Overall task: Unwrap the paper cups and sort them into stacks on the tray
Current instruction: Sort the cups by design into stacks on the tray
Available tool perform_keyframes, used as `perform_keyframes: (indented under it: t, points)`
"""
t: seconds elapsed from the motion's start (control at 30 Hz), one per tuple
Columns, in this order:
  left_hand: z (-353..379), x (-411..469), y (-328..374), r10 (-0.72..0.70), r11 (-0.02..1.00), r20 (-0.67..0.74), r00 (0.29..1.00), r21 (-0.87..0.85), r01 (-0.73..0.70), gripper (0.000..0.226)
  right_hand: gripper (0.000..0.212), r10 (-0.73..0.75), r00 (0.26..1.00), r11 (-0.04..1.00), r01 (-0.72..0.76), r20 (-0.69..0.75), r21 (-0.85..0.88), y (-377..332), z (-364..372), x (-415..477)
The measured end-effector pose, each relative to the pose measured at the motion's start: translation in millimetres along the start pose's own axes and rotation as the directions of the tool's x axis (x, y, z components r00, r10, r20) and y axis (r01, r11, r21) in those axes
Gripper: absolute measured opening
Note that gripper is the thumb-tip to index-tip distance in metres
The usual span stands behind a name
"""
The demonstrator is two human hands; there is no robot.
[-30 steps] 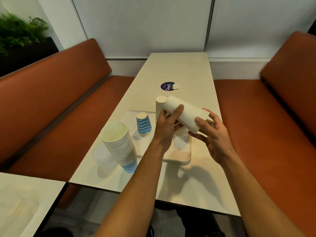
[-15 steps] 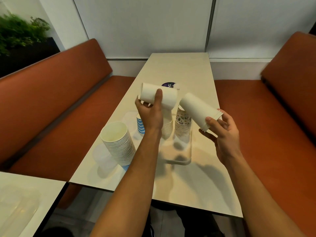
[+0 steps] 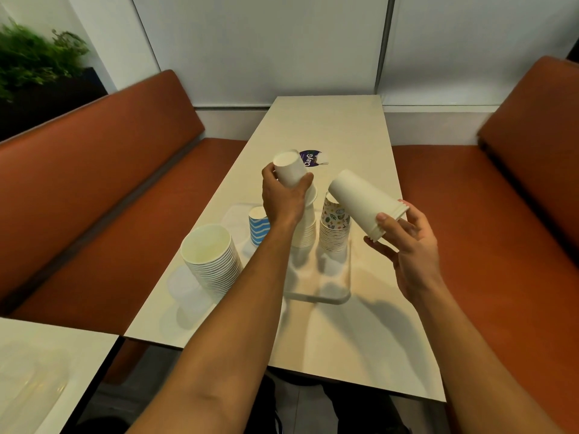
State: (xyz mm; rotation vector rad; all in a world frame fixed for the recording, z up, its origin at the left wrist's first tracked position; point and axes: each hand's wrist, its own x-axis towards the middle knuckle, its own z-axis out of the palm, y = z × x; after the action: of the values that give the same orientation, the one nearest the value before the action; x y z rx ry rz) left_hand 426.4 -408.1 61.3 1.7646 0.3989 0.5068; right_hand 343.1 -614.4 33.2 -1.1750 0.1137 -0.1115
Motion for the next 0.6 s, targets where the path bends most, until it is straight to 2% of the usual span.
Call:
perform_keyframes:
  t: [0.17,0.27,0.37,0.43,0.5,0.6]
  points:
    - [0,-5,-6,-0.023,1.0,0.053,0.998,-0.005,0.024,0.089,0.087,0.019,0.999,1.0,-0.019,0.028,0.0,0,2,0]
    - [-4,-21,-5,0.001,0.998,-0.039,0.999,-0.064,-0.004,0.09,0.084,0.018,0.999,1.0,-0.018,0.035,-0.006,-3,5,-4]
    - [-9,-42,1,0.024,0.986,-0.108,0.994,-0.165,-0.041,0.076,0.081,0.018,0.999,1.0,-0.018,0.036,0.004,-4,6,-7]
    - [-13,-56,4,-0.01,0.962,-0.05,0.999,-0.271,-0.004,0.062,0.081,0.019,0.999,1.0,-0.02,0.044,0.016,-4,7,-9]
    - [-16,-69,6,-0.068,0.91,0.074,0.995,-0.405,0.092,0.052,0.082,0.022,0.998,1.0,-0.023,0.055,0.02,-3,9,-11]
    - [-18,-86,5,-0.11,0.845,0.238,0.965,-0.489,0.217,0.037,0.091,0.034,0.996,0.999,-0.034,0.084,-0.004,-2,13,-13]
